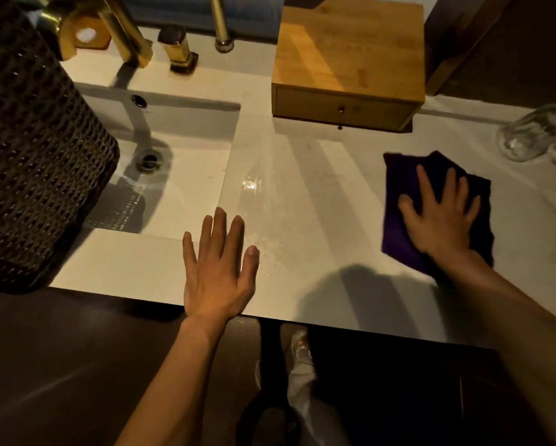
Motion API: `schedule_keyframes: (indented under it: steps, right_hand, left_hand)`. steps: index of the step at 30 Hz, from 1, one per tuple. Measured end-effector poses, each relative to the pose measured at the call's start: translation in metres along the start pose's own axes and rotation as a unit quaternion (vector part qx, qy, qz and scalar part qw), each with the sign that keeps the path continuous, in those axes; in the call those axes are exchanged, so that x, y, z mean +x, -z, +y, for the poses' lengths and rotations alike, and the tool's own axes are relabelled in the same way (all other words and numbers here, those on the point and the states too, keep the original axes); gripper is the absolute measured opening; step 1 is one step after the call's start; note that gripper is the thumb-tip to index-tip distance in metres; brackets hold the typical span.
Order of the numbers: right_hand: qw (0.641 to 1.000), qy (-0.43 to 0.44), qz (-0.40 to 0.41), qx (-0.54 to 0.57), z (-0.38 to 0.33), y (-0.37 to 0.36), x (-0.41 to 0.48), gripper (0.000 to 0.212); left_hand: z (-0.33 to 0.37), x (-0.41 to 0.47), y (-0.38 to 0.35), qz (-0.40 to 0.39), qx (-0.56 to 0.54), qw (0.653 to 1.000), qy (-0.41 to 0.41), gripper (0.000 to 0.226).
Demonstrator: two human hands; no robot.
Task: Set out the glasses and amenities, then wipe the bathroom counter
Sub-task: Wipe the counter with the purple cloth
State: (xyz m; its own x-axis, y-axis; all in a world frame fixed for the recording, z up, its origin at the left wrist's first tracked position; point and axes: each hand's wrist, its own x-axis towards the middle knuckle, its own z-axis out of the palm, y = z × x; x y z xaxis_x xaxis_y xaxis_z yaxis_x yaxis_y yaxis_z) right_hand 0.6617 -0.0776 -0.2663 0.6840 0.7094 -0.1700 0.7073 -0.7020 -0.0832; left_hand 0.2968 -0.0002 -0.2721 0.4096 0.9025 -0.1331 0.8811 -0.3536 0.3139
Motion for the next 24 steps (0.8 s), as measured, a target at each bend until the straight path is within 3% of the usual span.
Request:
schedule_keyframes:
  steps: [3, 7, 12, 14, 17, 20, 22, 24]
  right_hand:
    - [0.999, 0.035, -0.015, -0.002, -0.072, -0.005, 0.012, 0.071]
    - [0.972, 0.23, -0.038, -0.021, -0.134, -0.011, -0.015, 0.07]
    - [0.871, 0.483, -0.074, -0.046, -0.117, -0.02, -0.08, 0.069]
    - [0.836, 0.539, -0.086, -0.066, -0.081, -0.021, -0.095, 0.068]
    - [0.844, 0.528, -0.08, -0.058, -0.015, -0.012, -0.089, 0.065]
    - [0.904, 0.412, -0.083, -0.072, 0.027, -0.001, -0.05, 0.068]
    - [0.95, 0.298, -0.067, -0.066, 0.017, 0.006, -0.015, 0.072]
    - [0.968, 0.235, -0.062, -0.064, -0.017, 0.009, 0.015, 0.072]
  left_hand:
    - [0.003, -0.002, 0.004, 0.013, -0.006, 1.0, -0.016, 0.063]
    - [0.004, -0.004, 0.007, 0.026, -0.015, 0.999, -0.033, 0.067]
    - [0.001, -0.006, 0.006, 0.033, 0.0, 0.998, -0.052, 0.066]
    - [0.002, -0.006, 0.006, 0.028, 0.011, 0.998, -0.049, 0.067]
    - [0.003, -0.007, 0.005, 0.016, 0.028, 0.999, -0.043, 0.066]
    - [0.003, -0.007, 0.004, 0.013, 0.019, 0.999, -0.033, 0.065]
    - [0.005, -0.005, 0.005, 0.017, 0.017, 0.999, -0.027, 0.067]
    - [0.006, -0.005, 0.006, 0.025, 0.005, 0.999, -0.023, 0.069]
